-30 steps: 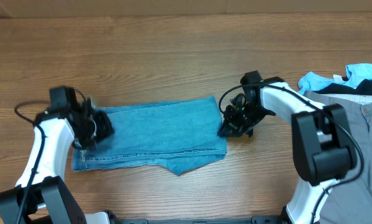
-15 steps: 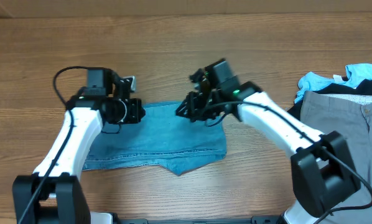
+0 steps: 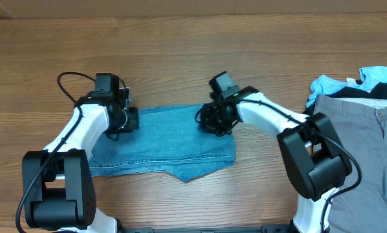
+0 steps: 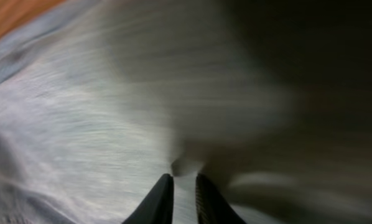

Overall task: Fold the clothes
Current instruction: 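Press and smooth the folded jeans with both grippers, then grasp the left end of the folded jeans with the left gripper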

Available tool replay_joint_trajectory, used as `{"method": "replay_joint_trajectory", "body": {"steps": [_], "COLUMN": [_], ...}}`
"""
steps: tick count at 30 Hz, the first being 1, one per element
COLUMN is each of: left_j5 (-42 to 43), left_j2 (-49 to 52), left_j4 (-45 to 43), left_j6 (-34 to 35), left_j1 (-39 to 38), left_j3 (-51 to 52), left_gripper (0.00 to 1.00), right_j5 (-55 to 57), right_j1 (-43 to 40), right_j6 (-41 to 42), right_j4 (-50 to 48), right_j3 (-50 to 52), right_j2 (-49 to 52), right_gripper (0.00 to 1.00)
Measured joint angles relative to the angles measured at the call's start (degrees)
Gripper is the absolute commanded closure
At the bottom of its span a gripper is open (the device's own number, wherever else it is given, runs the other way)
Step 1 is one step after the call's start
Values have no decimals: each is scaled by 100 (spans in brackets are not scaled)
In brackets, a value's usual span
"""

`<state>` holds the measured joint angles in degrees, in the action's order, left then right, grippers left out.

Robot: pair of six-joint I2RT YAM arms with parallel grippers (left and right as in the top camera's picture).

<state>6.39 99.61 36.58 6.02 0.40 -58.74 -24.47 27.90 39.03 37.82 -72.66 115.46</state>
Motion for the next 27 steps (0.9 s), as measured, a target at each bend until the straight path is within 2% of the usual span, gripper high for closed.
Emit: {"method": "replay_joint_trajectory", "body": {"steps": [7,12,18,19,21,22,27], "left_j5": [-61,-140,-120,-105,-101,-98,-74], "left_j2": [0,7,15,15,-7,-28,-190], "left_j4": [560,1331,2343,2463,2647,2719,3071], "left_j6": [175,238,262,262,278,289,258], "left_j1": [601,1202,1676,1751,1886,1956,2378], "left_j3": [-127,-601,-1502,-1635,-1786,-1829,-1878], "left_gripper": [94,94,86,82,54,44,23], "right_j5": [-11,-72,-192,-236,-337,-391,-726], "right_j1": [-586,-927,-1150,-1169,-1167,-1163,-863], "right_j6": [0,-142,-968,-1115,-1268,-1292,-1438], "right_j4": [1019,1266,1311,1333,1344,1346,1388], "right_j3": [-79,-76,-76,-74,-72,-72,-72], "right_j2": [0,0,-120,-245,-579,-691,-1401], "right_gripper": [86,87,66,62,60,58,51]}}
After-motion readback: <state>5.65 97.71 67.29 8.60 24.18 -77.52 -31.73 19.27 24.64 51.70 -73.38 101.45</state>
